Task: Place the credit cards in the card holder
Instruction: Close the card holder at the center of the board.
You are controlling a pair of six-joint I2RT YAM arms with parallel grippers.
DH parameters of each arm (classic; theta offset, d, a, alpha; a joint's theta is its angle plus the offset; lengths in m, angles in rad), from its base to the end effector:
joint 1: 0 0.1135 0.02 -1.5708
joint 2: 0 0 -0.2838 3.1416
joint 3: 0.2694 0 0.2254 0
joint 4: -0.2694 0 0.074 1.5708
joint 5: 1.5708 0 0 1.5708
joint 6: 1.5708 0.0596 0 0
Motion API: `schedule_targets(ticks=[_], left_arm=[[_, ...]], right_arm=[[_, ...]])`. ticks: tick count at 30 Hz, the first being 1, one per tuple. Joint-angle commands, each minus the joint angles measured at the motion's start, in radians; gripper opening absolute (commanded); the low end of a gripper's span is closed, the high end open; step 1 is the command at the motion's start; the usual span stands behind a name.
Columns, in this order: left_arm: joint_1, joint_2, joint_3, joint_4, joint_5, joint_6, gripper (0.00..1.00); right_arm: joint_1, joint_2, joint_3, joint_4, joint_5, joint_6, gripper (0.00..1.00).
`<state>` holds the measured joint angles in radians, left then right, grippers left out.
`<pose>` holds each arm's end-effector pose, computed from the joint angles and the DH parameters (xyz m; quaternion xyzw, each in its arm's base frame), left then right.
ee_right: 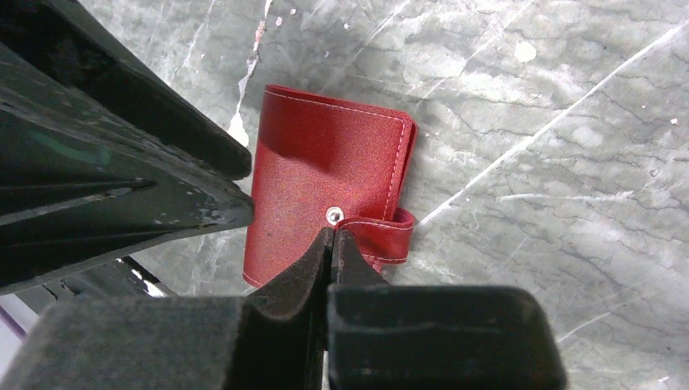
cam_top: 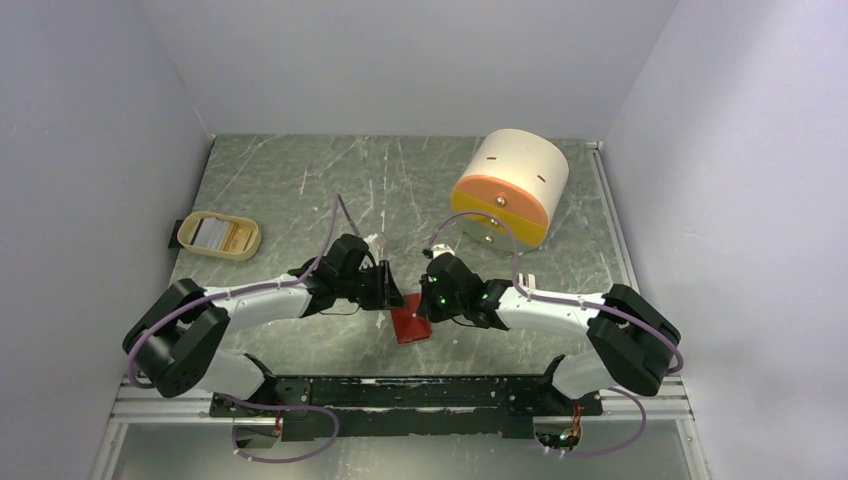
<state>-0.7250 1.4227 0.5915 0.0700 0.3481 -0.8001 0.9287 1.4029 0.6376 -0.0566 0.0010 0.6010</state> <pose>0.1834 -0.1896 0.1844 0.0342 0.9072 -0.3830 0.1705 0.1568 0.2096 0.1882 -0.1516 0.9183 0.2529 0.2642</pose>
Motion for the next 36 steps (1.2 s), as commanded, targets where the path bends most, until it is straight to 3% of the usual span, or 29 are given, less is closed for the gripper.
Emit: schedule_targets(ticks=[1,7,15,36], left_arm=[[0.02,-0.059,-0.001,-0.042,-0.032,-0.009,0.35],[0.052,-0.094,-0.014,-0.091,-0.055,0.002,0.37],[0.087,-0.07,-0.095,0.001,-0.004,-0.015,0.37],[0.087,0.03,-0.099,0.083,0.064,-0.002,0.36]], right_arm=[[-0.006,0.013,0.025,0.02,-0.007,0.006,0.0],[-0.006,0.026,0.035,0.018,-0.014,0.014,0.0],[-0.006,0.046,0.056,-0.002,-0.016,0.01,0.0],[-0.005,0.11,0.077,0.004,-0.031,0.017,0.0]])
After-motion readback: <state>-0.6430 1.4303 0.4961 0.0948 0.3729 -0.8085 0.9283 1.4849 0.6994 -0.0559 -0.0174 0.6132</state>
